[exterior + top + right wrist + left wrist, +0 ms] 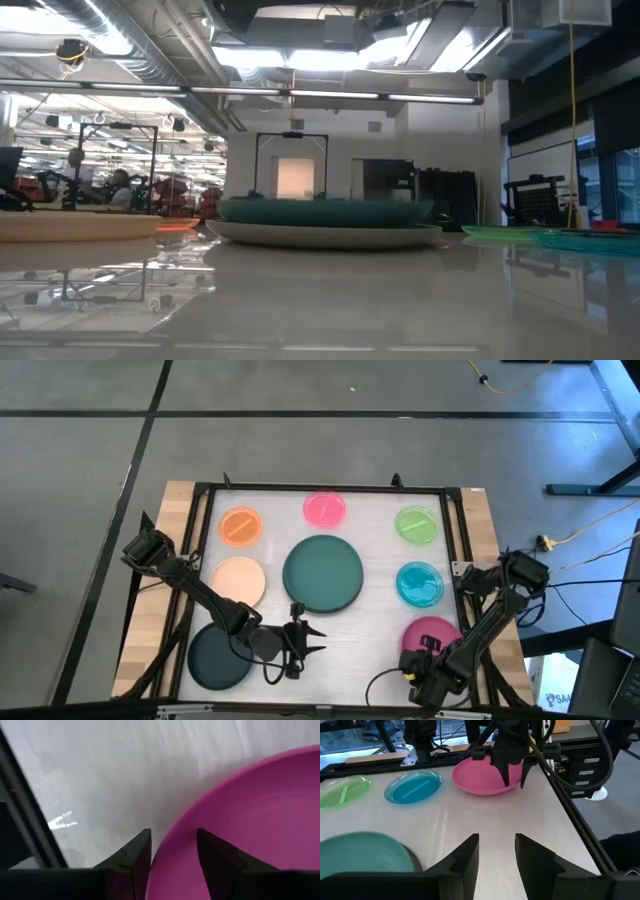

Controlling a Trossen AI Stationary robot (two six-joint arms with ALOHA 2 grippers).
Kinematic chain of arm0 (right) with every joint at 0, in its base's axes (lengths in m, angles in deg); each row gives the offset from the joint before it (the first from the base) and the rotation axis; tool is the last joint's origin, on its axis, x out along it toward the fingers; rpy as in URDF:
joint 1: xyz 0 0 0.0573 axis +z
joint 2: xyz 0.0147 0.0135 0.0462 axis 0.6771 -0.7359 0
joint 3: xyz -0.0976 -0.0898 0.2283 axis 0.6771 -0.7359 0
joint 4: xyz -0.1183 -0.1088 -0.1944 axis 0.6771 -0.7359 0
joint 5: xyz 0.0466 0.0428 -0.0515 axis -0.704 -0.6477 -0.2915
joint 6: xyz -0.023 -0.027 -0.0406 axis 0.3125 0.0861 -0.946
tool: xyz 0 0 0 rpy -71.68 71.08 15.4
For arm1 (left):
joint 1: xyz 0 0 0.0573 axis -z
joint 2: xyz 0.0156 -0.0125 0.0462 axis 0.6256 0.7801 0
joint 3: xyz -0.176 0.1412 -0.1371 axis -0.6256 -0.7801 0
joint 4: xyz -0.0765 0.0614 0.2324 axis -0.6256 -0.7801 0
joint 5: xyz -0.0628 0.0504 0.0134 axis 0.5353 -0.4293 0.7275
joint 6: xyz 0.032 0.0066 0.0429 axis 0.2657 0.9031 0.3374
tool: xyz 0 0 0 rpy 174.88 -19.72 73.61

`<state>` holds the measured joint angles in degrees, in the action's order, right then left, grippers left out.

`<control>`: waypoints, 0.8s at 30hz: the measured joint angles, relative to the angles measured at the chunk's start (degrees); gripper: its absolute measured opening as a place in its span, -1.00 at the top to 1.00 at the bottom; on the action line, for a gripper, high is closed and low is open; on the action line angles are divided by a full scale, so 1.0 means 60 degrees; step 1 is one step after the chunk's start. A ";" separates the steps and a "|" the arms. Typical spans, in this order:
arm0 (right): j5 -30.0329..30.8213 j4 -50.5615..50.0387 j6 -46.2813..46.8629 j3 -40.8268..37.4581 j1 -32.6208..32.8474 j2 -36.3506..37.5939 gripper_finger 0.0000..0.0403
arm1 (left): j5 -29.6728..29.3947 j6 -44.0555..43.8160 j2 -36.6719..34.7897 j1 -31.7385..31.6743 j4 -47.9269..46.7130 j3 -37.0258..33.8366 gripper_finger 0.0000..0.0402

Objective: Stack plastic plates
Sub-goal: Stack the medium pink plate on top of the big green plate

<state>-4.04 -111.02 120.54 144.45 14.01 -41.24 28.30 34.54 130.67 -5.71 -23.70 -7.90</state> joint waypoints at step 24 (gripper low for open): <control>0.2038 -0.1828 -0.3983 0.1060 -0.0225 0.0271 0.98 | 0.0323 0.0489 -0.0023 0.0188 0.0049 0.0000 0.41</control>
<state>8.19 -121.99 96.64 150.81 12.66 -39.61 30.24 37.47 130.54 -4.59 -23.41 -7.90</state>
